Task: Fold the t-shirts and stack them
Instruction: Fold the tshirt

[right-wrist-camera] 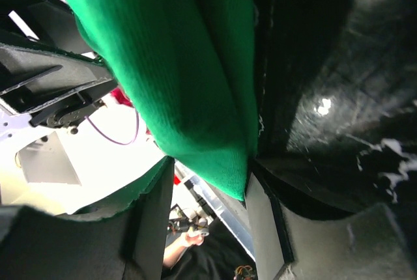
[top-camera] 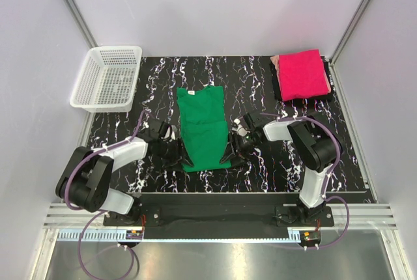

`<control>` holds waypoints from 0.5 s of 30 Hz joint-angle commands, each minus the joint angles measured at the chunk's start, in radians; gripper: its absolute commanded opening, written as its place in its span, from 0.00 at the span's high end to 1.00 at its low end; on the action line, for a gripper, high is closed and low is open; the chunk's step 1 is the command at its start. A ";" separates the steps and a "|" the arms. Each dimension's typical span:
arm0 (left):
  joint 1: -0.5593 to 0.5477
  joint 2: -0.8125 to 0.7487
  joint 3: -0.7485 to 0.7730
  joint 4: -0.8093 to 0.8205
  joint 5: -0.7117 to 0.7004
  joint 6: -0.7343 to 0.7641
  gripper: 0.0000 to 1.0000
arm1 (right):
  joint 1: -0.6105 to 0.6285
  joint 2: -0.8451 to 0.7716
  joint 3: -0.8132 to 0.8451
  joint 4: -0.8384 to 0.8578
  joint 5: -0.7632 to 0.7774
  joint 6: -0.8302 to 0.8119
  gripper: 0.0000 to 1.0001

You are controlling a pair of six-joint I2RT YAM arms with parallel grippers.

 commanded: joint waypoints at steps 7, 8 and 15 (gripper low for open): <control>-0.003 0.038 -0.072 0.030 -0.029 -0.001 0.45 | 0.018 0.061 -0.025 0.044 0.114 -0.038 0.46; -0.005 0.029 -0.078 0.033 -0.030 -0.002 0.45 | 0.018 0.061 -0.030 0.051 0.122 -0.035 0.46; -0.008 0.023 -0.121 0.041 -0.042 -0.010 0.45 | 0.019 0.075 -0.068 0.110 0.143 -0.003 0.46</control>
